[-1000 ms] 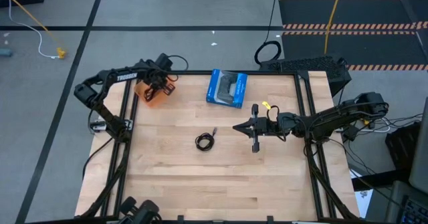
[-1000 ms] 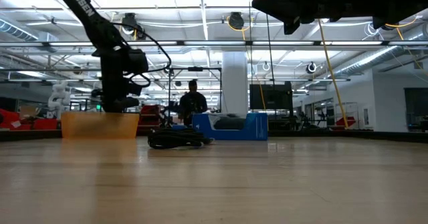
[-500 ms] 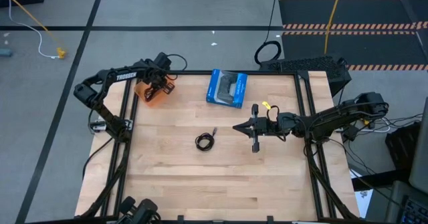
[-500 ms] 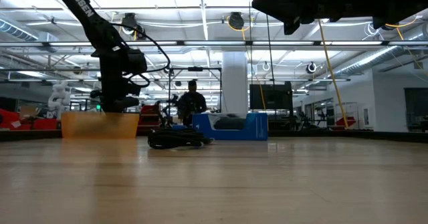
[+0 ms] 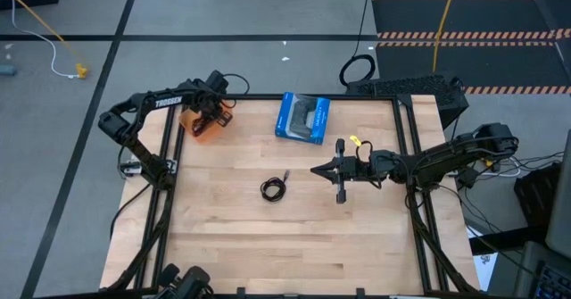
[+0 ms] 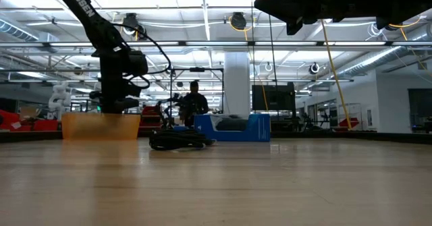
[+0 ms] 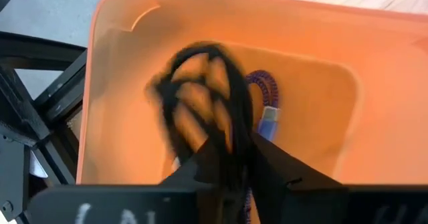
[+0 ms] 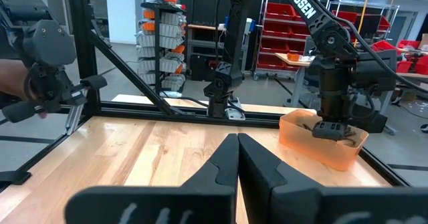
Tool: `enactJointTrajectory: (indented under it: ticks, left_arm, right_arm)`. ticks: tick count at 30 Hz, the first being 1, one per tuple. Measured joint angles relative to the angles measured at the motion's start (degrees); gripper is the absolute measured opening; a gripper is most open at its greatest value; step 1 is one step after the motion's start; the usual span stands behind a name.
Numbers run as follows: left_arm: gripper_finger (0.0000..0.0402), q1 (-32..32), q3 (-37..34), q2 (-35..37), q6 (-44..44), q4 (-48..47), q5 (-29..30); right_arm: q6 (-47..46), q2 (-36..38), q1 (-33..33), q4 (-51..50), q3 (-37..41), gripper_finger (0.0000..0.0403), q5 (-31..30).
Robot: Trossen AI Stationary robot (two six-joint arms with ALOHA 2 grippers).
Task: Pick and place USB-C Cables
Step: Put the bottom black charger cable into the orange bin
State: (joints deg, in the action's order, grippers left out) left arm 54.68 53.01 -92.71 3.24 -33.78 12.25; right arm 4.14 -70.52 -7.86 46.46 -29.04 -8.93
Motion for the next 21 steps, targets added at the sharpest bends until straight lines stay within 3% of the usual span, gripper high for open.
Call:
enactJointTrajectory:
  ticks: [8, 21]
  left_arm:
    - [0.0128, 0.0, 0.0, 0.07, -0.69, -0.49, 0.06]
    - [0.0136, -0.25, 0.0, 4.62, -1.64, -2.03, 0.29]
  right_arm:
    - [0.0, 0.0, 0.0, 0.0, 0.0, 0.0, 0.02]
    - [0.01, 0.0, 0.0, -0.02, 0.0, 0.0, 0.02]
